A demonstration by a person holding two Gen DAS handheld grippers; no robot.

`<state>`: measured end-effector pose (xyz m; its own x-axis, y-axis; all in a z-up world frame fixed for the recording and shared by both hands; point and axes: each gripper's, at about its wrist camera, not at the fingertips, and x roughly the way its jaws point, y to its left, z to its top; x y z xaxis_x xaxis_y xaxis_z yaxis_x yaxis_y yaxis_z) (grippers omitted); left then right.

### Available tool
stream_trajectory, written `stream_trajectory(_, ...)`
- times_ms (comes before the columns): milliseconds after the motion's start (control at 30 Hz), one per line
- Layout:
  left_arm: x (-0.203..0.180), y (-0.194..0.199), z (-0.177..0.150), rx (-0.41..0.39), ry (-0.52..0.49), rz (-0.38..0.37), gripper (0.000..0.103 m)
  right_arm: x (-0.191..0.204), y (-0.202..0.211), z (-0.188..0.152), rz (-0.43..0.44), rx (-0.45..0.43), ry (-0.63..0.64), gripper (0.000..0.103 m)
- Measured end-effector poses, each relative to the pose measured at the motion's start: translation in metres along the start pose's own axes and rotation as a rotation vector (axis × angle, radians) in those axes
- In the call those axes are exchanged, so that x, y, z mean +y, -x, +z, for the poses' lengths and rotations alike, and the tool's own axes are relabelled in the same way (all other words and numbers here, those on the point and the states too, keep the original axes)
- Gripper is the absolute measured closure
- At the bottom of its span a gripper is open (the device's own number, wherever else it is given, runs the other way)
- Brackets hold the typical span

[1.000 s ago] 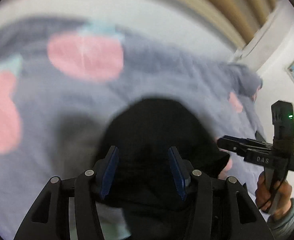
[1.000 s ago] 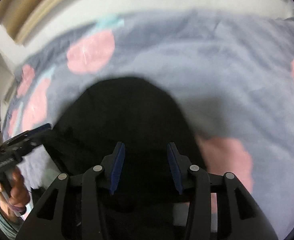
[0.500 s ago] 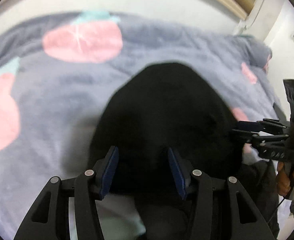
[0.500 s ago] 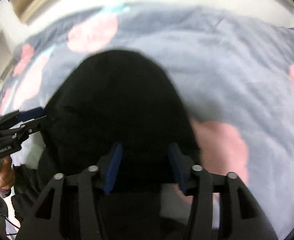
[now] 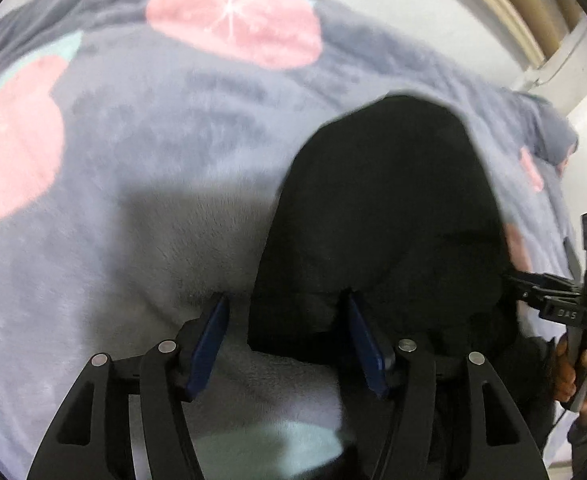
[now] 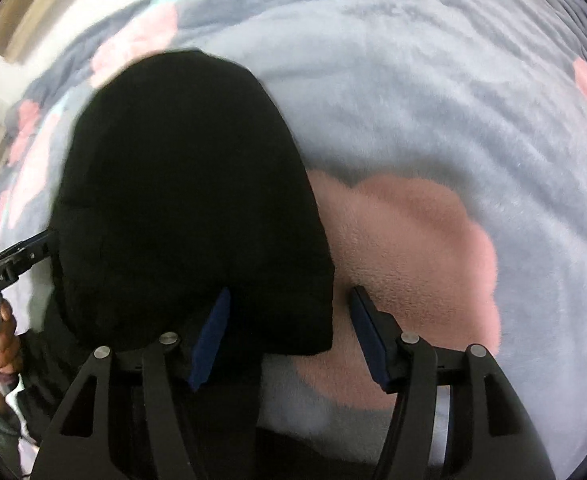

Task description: Fold large clothes

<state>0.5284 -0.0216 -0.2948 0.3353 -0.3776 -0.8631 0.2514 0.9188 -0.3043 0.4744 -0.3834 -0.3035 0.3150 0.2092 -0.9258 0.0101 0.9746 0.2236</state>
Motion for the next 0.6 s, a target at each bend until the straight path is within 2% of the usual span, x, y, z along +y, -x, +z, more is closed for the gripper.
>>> stream_trajectory(133, 0.006, 0.035, 0.015, -0.091, 0.008, -0.051, 0.040, -0.008, 0.029, 0.005, 0.053, -0.049, -0.007, 0.033)
stream_trajectory(233, 0.008, 0.040, 0.034, -0.101, -0.005, -0.042, 0.039, -0.020, 0.035, 0.014, 0.065, -0.059, -0.013, 0.031)
stream_trajectory(300, 0.015, 0.035, 0.044, -0.077, 0.002, -0.063, 0.039, -0.027, 0.030, 0.021, 0.080, -0.051, -0.030, 0.031)
stream_trajectory(367, 0.018, 0.018, 0.054, -0.020, 0.025, -0.126, 0.039, -0.038, 0.022, 0.025, 0.127, -0.031, -0.059, 0.031)
stream_trajectory(500, 0.023, -0.015, 0.059, 0.087, 0.062, -0.196, 0.039, -0.048, -0.006, 0.034, 0.194, 0.026, -0.107, 0.031)
stream_trajectory(533, 0.023, -0.023, 0.059, 0.110, 0.069, -0.210, 0.039, -0.041, -0.023, 0.049, 0.201, 0.034, -0.105, 0.030)
stream_trajectory(600, 0.019, -0.035, 0.060, 0.132, 0.065, -0.239, 0.039, -0.038, -0.032, 0.051, 0.233, 0.037, -0.082, 0.030)
